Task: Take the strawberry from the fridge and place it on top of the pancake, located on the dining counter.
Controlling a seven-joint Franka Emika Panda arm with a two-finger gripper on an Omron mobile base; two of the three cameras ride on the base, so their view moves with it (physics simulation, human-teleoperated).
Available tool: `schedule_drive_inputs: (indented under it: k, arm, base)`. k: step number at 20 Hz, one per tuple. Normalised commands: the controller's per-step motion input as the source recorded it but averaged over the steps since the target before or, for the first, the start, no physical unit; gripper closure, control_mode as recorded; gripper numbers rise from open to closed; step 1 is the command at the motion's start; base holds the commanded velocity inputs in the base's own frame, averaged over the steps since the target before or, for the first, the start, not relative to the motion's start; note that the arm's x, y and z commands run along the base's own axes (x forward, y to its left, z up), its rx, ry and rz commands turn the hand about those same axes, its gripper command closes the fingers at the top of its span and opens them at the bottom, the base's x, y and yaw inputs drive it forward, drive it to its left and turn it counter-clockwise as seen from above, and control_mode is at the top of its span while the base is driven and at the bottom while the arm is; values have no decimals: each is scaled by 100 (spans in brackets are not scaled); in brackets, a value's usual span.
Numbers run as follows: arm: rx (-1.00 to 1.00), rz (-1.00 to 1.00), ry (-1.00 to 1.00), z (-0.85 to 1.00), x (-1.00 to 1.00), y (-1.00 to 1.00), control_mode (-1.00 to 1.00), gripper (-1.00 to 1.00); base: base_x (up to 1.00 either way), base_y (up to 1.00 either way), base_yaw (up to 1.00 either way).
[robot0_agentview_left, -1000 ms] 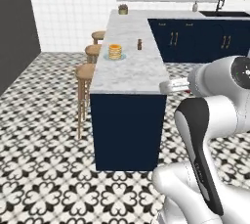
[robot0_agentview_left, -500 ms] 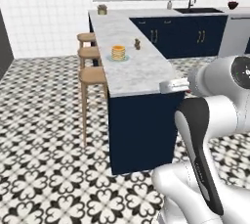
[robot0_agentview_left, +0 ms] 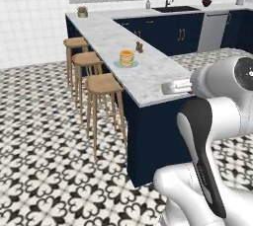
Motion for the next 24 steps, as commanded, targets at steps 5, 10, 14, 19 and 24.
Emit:
schedule_drive_inputs:
  k: [5,10,14,19,24]
  arm:
    - [0,0,0,0,0,0,100,100]
    - [0,0,0,0,0,0,100,100]
    - [0,0,0,0,0,0,100,100]
    - [0,0,0,0,0,0,100,100]
    - [0,0,0,0,0,0,100,100]
  base:
    - [80,100,-34]
    - [84,99,-24]
    - [78,100,-36]
    - [86,80,-44]
    - [79,66,-46]
